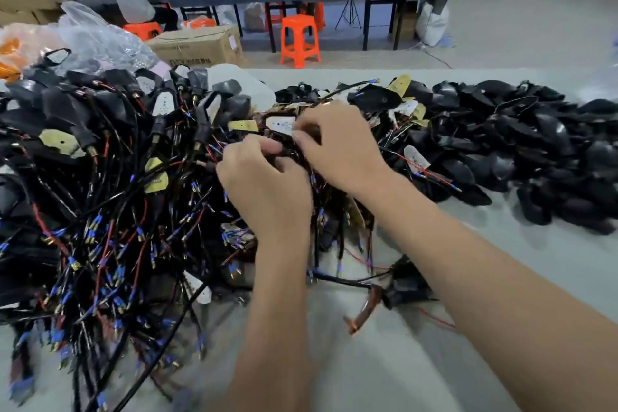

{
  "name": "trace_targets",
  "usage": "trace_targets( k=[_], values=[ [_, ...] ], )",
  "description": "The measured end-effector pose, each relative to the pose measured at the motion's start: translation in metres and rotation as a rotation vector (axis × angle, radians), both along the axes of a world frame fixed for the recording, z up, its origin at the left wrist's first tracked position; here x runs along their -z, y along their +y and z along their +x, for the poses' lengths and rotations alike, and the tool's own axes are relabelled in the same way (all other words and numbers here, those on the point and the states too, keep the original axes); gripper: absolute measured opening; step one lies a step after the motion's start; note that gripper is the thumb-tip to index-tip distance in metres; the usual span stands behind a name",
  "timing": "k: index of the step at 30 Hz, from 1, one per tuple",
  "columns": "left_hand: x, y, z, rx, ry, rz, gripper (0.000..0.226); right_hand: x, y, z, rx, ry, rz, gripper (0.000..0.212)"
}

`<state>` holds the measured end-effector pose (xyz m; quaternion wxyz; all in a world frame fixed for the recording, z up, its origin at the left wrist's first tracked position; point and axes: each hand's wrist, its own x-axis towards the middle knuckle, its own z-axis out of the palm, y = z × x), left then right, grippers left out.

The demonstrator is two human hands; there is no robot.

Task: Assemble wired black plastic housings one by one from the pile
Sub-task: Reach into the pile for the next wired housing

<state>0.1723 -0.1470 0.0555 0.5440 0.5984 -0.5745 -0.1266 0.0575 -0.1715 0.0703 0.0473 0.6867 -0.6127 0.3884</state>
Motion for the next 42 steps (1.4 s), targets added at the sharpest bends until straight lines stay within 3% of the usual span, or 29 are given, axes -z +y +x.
trace_targets(
  k=[5,9,11,14,20,22,24,26,28,30,33,35,39,42],
  values=[
    [0.008,0.018,-0.053,0.284,-0.011,-0.012,0.01,0.024,0.058,-0.087,0.375,-0.103,-0.065,0.015],
    [0.013,0.036,-0.095,0.41,0.042,-0.05,0.004,0.048,0.083,-0.145,0.634,-0.019,0.225,0.024],
    [0.017,0.042,-0.114,0.454,0.077,-0.017,0.007,0.055,0.088,-0.154,0.665,-0.015,0.409,0.041],
    [0.023,0.048,-0.134,0.541,0.134,0.088,0.008,0.06,0.096,-0.161,0.602,-0.064,0.474,0.05],
    [0.025,0.045,-0.136,0.558,0.249,0.188,0.021,0.062,0.123,-0.186,0.609,-0.132,0.237,0.034],
    [0.025,0.04,-0.131,0.645,0.306,0.26,0.016,0.062,0.132,-0.186,0.629,-0.19,0.108,0.03],
    [0.023,0.038,-0.128,0.77,0.337,0.336,0.009,0.059,0.142,-0.179,0.516,-0.325,0.039,0.023],
    [0.025,0.034,-0.125,0.906,0.354,0.411,0.026,0.054,0.149,-0.164,0.237,-0.581,0.141,0.018],
    [0.027,0.032,-0.12,0.945,0.333,0.414,0.028,0.052,0.153,-0.149,0.024,-0.762,0.253,0.02],
    [0.028,0.03,-0.113,0.864,0.355,0.375,0.017,0.055,0.153,-0.14,0.086,-0.693,0.308,0.02],
    [0.032,0.023,-0.101,0.659,0.364,0.321,0.007,0.06,0.155,-0.132,0.287,-0.387,0.448,0.04],
    [0.034,0.017,-0.096,0.576,0.359,0.311,0.007,0.059,0.156,-0.123,0.222,-0.332,0.588,0.046],
    [0.034,0.018,-0.096,0.518,0.453,0.34,0.008,0.061,0.158,-0.114,-0.045,-0.565,0.78,0.03],
    [0.03,0.024,-0.103,0.543,0.504,0.378,0.009,0.061,0.162,-0.125,-0.046,-0.682,0.723,0.014]
  ],
)
